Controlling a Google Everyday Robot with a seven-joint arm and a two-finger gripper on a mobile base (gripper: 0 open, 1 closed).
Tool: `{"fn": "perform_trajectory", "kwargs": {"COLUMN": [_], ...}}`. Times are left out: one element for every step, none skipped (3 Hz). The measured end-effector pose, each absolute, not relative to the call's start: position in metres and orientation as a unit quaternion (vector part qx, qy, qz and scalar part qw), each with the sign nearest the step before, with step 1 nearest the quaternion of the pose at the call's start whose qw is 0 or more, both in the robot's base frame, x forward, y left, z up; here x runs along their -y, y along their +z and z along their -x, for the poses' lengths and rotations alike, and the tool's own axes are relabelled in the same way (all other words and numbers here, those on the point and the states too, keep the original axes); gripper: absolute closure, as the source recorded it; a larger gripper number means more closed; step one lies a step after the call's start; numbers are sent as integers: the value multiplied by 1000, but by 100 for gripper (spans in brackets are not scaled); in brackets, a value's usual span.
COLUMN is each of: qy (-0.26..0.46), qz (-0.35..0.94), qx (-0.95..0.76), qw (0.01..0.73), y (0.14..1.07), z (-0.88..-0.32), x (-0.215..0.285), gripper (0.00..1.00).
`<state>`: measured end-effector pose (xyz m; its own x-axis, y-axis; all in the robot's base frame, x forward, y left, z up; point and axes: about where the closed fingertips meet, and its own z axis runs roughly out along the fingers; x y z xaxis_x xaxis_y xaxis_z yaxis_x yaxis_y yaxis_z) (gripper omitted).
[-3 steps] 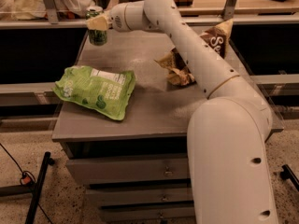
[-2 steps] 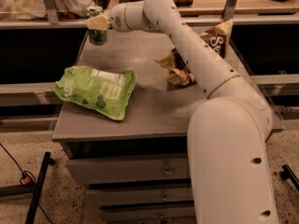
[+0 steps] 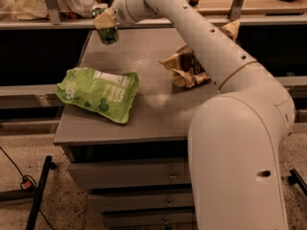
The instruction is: Knock green can over
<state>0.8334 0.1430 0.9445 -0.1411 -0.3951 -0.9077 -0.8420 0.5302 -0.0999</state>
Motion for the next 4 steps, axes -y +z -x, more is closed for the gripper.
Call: {"fn": "perform_trajectory", "kwargs": {"qy": [184,167,135,75], "qz": [452,467,483,496], "qx": [-749,-773,-800,-823], "qw": [448,395,330,267], "y": [948,948,939,927], "z": [-825,-813,-795,-781], "x": [-120,-97,-73,-46], "gripper": [100,100,100,100]}}
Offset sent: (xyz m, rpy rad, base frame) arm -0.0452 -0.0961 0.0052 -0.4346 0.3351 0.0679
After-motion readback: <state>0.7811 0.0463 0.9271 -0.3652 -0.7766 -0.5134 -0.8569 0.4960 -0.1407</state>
